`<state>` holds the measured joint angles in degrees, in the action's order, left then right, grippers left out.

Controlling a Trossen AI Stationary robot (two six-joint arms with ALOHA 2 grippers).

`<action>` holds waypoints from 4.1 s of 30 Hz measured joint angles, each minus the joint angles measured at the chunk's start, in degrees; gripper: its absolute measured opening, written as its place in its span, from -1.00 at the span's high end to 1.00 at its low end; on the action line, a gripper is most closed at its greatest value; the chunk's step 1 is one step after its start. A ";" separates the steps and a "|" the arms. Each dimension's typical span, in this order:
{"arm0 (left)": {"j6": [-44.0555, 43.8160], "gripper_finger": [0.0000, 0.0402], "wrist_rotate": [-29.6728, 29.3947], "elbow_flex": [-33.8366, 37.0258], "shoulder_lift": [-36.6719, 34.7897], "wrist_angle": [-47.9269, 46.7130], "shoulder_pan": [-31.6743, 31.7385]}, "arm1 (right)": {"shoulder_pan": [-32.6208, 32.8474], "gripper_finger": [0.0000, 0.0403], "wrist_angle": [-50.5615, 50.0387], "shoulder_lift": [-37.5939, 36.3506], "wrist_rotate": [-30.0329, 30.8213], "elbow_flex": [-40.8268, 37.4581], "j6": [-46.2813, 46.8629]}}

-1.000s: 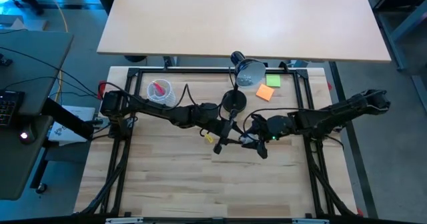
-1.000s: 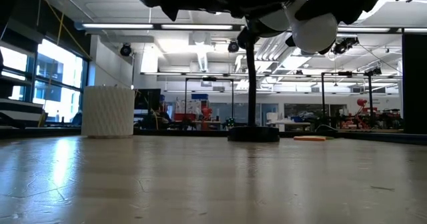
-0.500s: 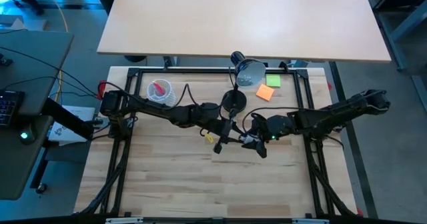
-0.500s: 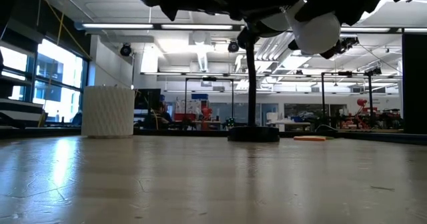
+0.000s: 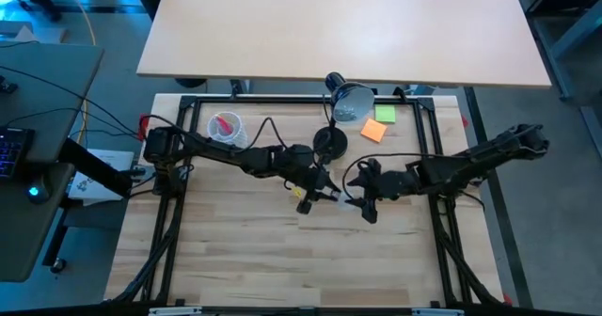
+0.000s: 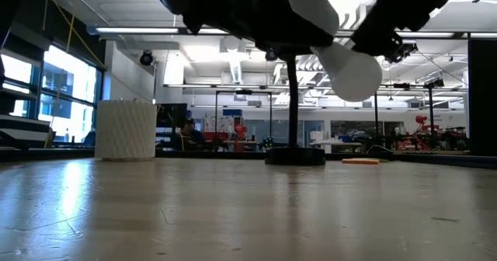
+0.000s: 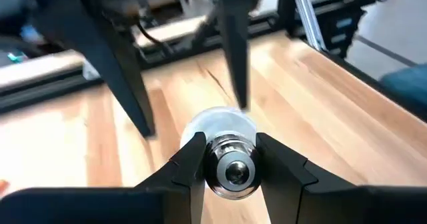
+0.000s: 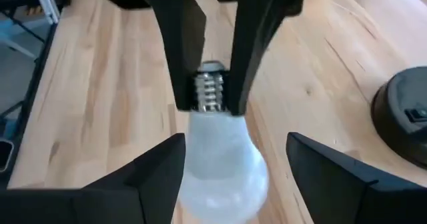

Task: Screw lightbulb
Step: Insert the light bulb into the desk lamp

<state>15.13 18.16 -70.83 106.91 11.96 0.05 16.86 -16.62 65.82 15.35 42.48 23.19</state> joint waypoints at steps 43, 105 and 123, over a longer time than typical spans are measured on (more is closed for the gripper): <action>-41.55 0.51 8.30 33.51 -16.22 77.91 10.11 | 11.76 -0.27 57.19 10.75 30.62 4.05 -89.47; -42.29 0.49 8.23 33.44 -16.03 73.93 9.67 | 2.89 -0.54 40.26 15.28 18.38 15.85 -90.18; -42.48 0.47 8.30 33.46 -16.11 74.41 9.75 | 2.70 -0.33 37.84 15.13 23.68 15.86 -88.84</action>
<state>-27.35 26.46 -37.36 90.80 86.37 9.80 19.56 21.21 80.95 39.03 58.34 -65.65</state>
